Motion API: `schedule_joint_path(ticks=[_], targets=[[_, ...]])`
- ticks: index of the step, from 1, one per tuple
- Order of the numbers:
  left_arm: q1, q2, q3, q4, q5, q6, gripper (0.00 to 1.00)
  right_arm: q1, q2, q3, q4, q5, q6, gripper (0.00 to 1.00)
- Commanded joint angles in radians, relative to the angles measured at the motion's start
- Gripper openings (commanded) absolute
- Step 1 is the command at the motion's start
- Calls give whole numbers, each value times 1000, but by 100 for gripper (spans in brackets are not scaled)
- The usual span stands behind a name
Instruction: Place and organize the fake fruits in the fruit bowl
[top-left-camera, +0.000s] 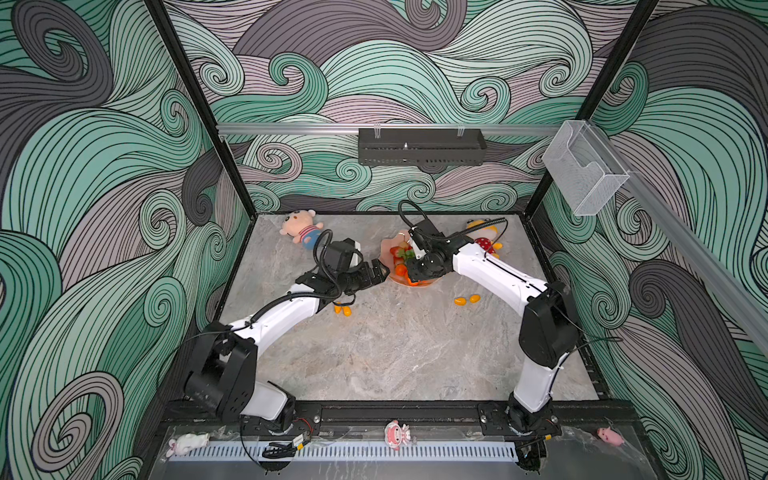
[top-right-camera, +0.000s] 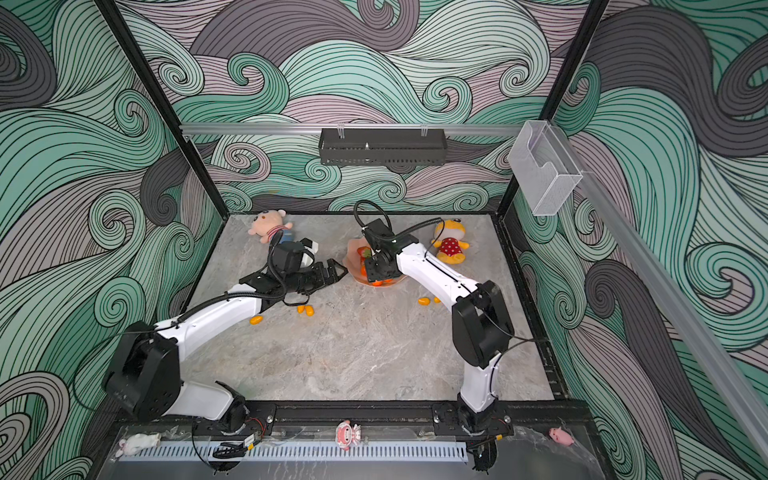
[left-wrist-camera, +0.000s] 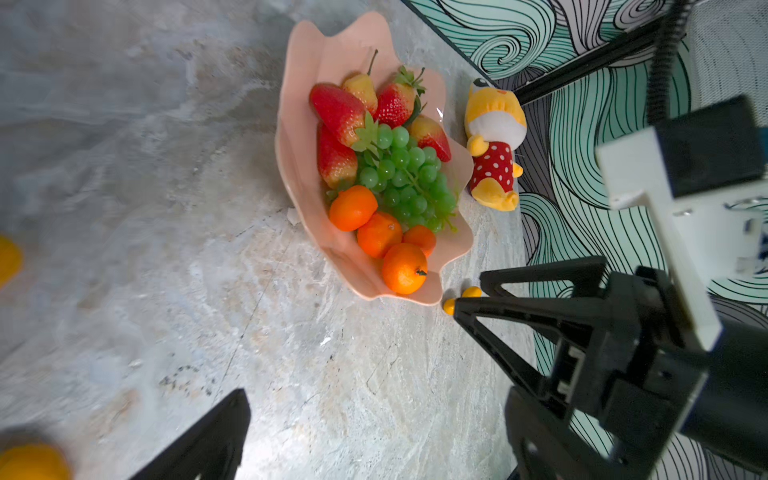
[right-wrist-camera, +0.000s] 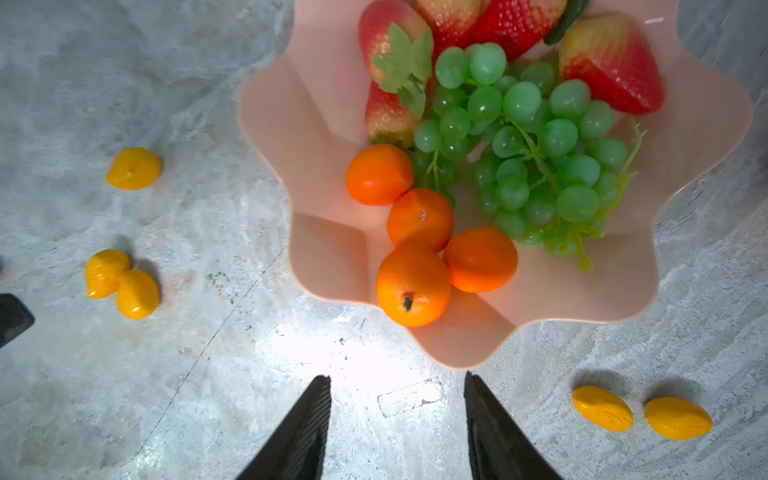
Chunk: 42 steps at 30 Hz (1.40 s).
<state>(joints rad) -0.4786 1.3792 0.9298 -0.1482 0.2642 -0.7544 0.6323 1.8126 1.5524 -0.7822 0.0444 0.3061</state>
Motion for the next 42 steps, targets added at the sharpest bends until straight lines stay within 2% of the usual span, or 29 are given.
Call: schedule_joint_path(ticks=[1, 5, 10, 17, 35, 38, 42], targets=[[12, -76, -32, -167, -101, 30, 99, 19, -5, -32, 23, 35, 7, 48], [21, -141, -80, -214, -136, 22, 99, 14, 30, -22, 17, 54, 13, 41], [35, -203, -160, -181, -168, -6, 99, 0, 98, 23, 2, 43, 7, 31], [43, -214, -166, -190, -174, 12, 99, -13, 147, 55, -2, 34, -1, 25], [54, -208, -157, -216, -174, 24, 99, -28, 206, 85, -4, 41, -11, 23], [56, -221, -149, -258, -211, 26, 99, -28, 181, 86, -6, 37, -13, 24], [57, -265, -133, -350, -311, 34, 99, -24, 104, 55, 22, 12, -21, 31]])
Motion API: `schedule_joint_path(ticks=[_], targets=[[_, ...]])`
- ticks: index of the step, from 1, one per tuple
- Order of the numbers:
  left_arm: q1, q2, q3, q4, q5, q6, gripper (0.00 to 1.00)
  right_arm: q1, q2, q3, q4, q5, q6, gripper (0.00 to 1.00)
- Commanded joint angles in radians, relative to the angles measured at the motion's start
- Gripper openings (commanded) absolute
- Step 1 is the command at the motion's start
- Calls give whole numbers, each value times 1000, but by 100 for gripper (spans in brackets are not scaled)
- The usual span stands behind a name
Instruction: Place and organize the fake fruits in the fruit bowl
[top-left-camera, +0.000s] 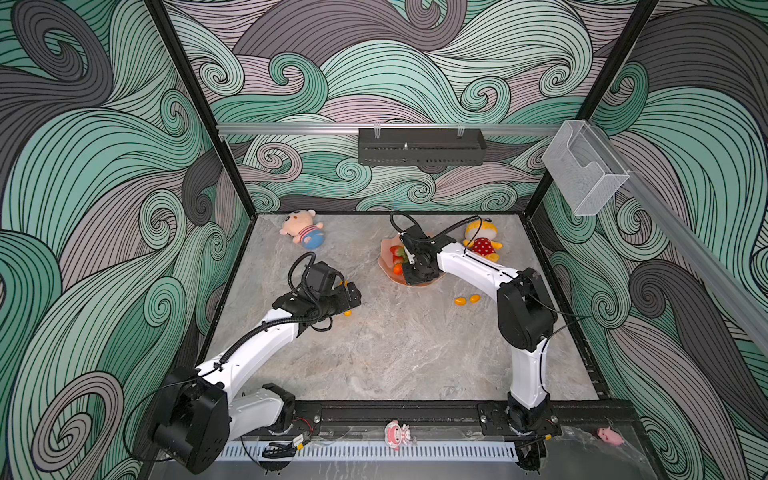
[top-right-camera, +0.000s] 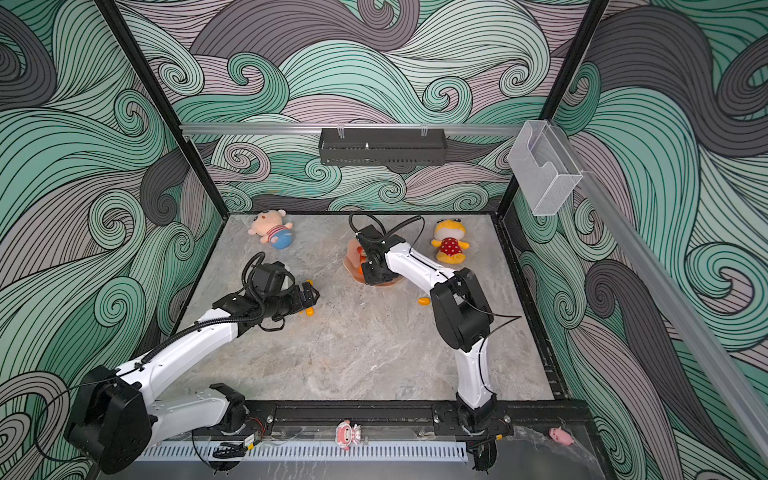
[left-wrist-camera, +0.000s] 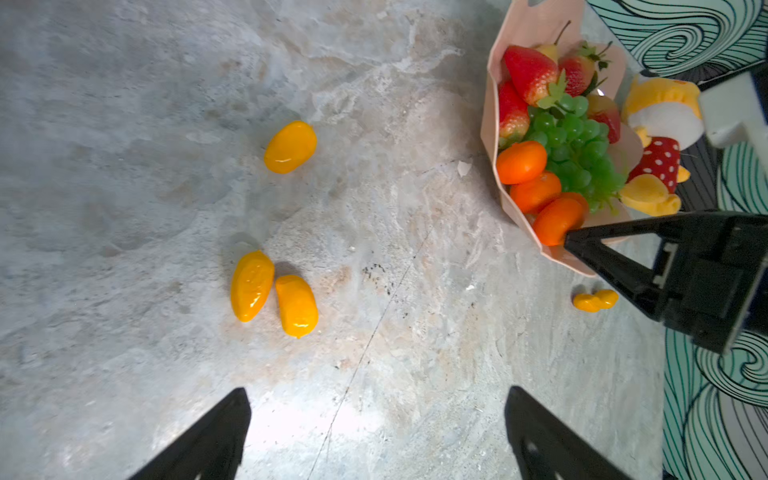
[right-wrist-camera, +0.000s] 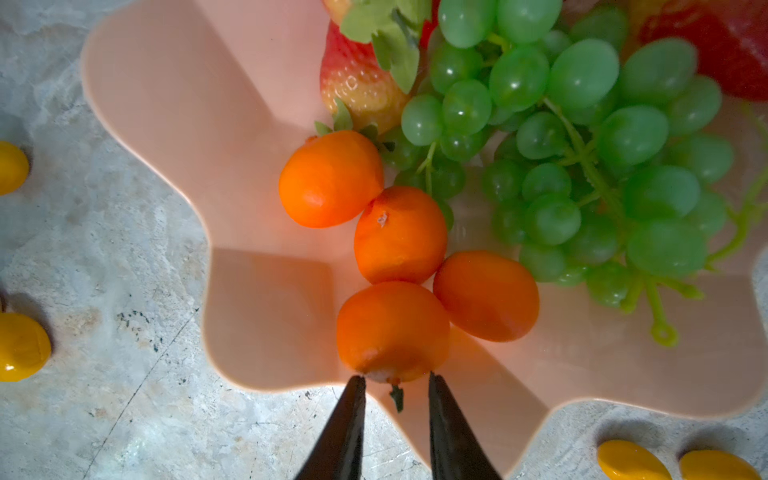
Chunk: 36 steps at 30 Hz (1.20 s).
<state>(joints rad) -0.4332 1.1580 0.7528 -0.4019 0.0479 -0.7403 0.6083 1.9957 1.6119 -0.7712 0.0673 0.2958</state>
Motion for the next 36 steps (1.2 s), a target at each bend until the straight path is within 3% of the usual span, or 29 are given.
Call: schedule_joint_path(ticks=[1, 8, 16, 32, 36], targets=[[13, -59, 41, -115, -126, 21, 99, 6, -103, -20, 27, -22, -9, 33], [59, -154, -1, -264, -315, -29, 99, 106, -216, -77, 96, -98, -2, 42], [160, -197, -26, -314, -328, -36, 93, 244, -237, -61, 149, -137, 12, 45], [440, -173, -64, -280, -98, -18, 92, 349, 54, 203, 61, -146, -19, 44], [498, -153, -78, -257, -63, -13, 87, 392, 137, 308, 22, -149, -31, 43]])
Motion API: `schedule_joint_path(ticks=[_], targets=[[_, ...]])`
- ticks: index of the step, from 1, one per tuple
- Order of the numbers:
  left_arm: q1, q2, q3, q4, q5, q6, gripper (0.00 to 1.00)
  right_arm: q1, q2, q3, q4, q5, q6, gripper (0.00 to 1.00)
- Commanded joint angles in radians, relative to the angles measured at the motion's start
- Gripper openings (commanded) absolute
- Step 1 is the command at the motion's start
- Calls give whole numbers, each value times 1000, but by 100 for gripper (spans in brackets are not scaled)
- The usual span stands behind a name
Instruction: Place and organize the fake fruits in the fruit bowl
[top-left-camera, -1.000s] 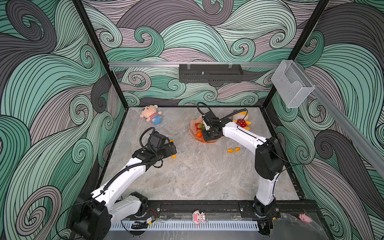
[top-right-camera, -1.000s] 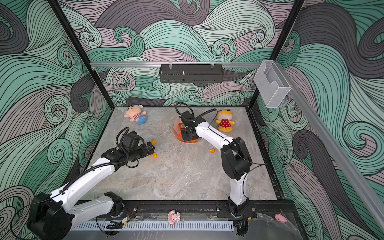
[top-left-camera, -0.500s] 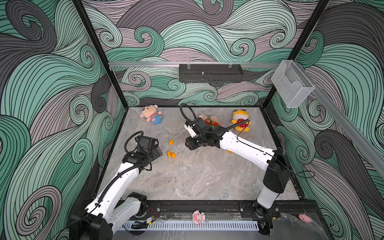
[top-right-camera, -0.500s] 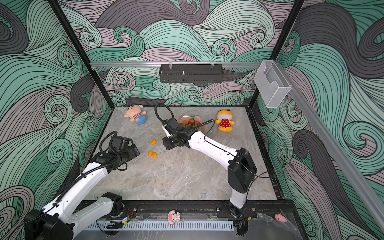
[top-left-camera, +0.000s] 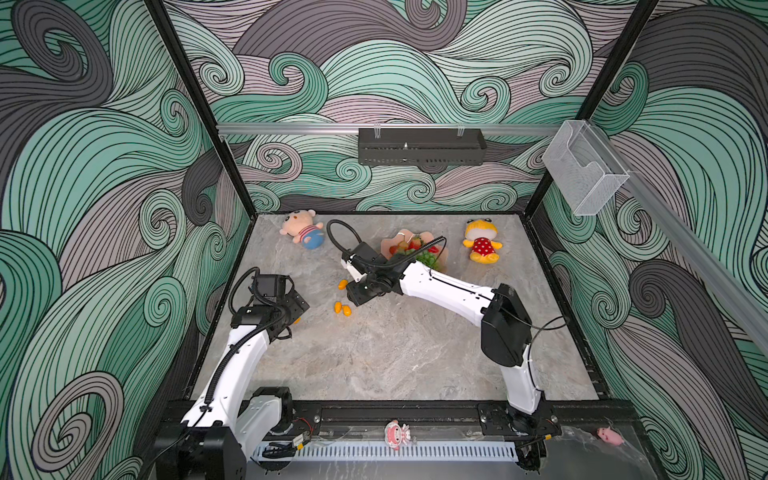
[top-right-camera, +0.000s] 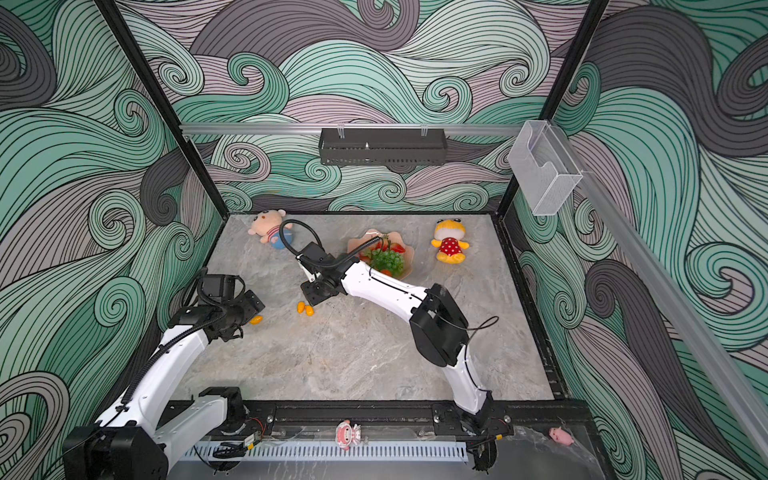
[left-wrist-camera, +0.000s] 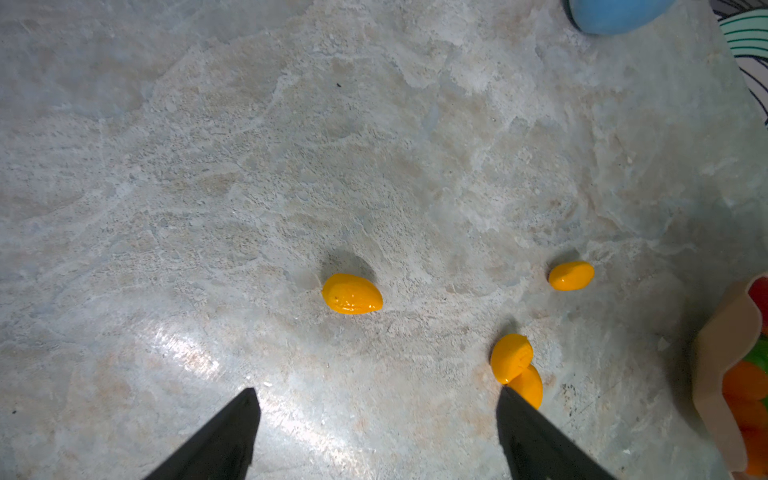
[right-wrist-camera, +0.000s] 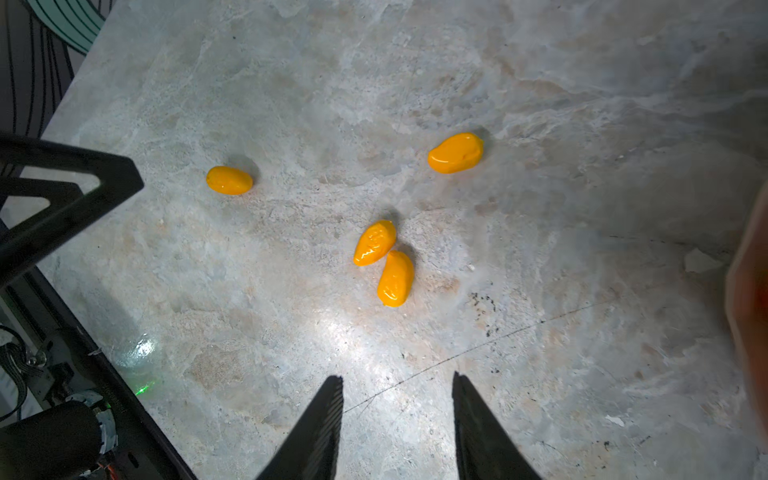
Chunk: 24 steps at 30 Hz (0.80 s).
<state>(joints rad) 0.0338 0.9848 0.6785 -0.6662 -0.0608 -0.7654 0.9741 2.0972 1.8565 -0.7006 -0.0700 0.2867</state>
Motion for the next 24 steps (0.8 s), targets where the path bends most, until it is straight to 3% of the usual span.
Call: schedule_joint_path(ticks=[1, 8, 24], targets=[[37, 32, -5, 11, 46, 14, 84, 33, 48, 84, -58, -9, -23, 43], [41, 199, 85, -63, 70, 13, 69, 60, 29, 82, -60, 9, -23, 42], [37, 350, 117, -54, -41, -168, 61, 45, -281, -228, -5, 127, -25, 41]])
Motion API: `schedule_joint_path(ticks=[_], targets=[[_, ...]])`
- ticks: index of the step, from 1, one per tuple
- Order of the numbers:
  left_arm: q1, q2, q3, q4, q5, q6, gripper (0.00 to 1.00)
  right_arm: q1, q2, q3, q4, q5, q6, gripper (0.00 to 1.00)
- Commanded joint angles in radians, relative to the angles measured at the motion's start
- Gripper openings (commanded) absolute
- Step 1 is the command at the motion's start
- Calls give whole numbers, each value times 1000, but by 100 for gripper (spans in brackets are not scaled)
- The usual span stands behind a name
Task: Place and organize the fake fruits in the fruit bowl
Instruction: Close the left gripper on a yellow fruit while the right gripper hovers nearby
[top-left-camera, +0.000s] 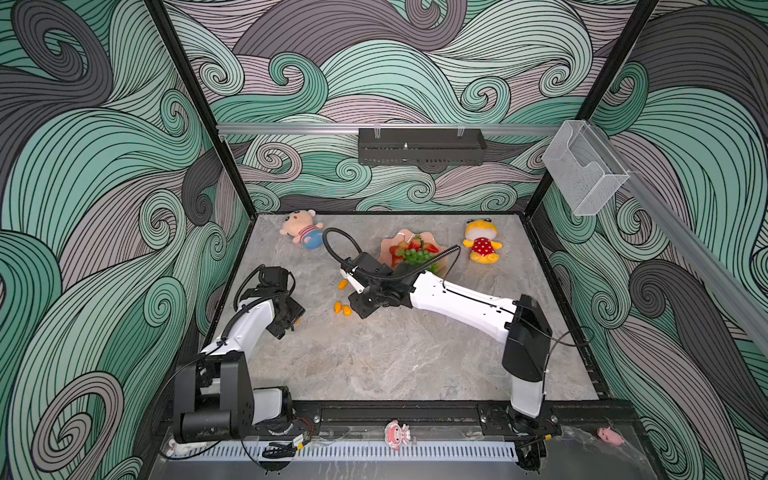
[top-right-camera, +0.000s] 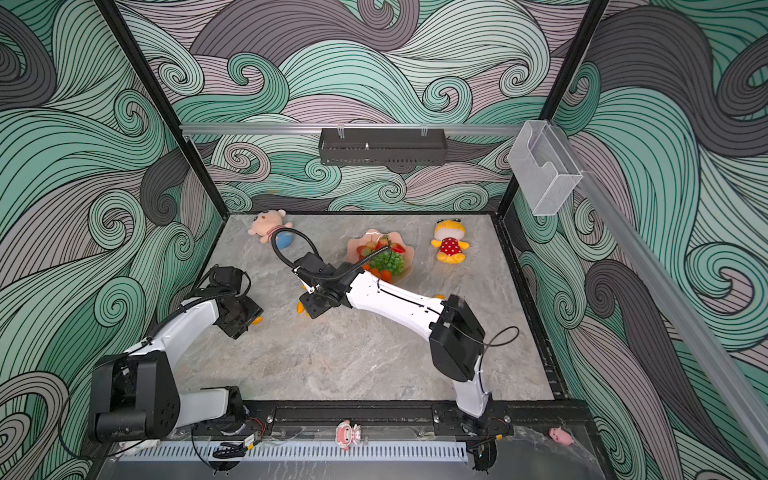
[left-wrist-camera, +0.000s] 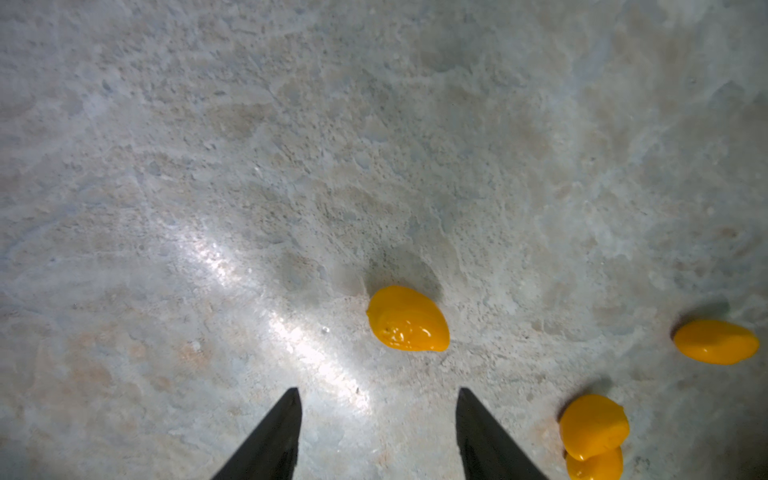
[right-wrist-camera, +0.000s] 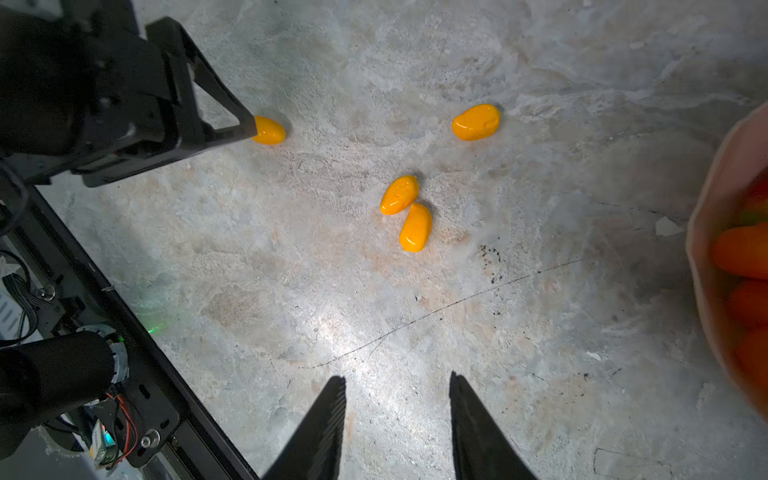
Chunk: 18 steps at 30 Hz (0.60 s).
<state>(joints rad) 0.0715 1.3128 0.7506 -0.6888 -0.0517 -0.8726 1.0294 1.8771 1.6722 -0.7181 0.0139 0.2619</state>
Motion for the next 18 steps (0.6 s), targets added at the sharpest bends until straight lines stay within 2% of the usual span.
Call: schedule_joint_path(ticks=[1, 14, 18], targets=[[-1, 28, 50, -36, -57, -75, 61, -12, -79, -64, 11, 48, 2, 41], [-43, 135, 111, 0, -83, -247, 57, -15, -367, -301, 43, 83, 15, 42], [-56, 168, 126, 18, -80, -285, 57, -16, -446, -360, 94, 55, -3, 44]])
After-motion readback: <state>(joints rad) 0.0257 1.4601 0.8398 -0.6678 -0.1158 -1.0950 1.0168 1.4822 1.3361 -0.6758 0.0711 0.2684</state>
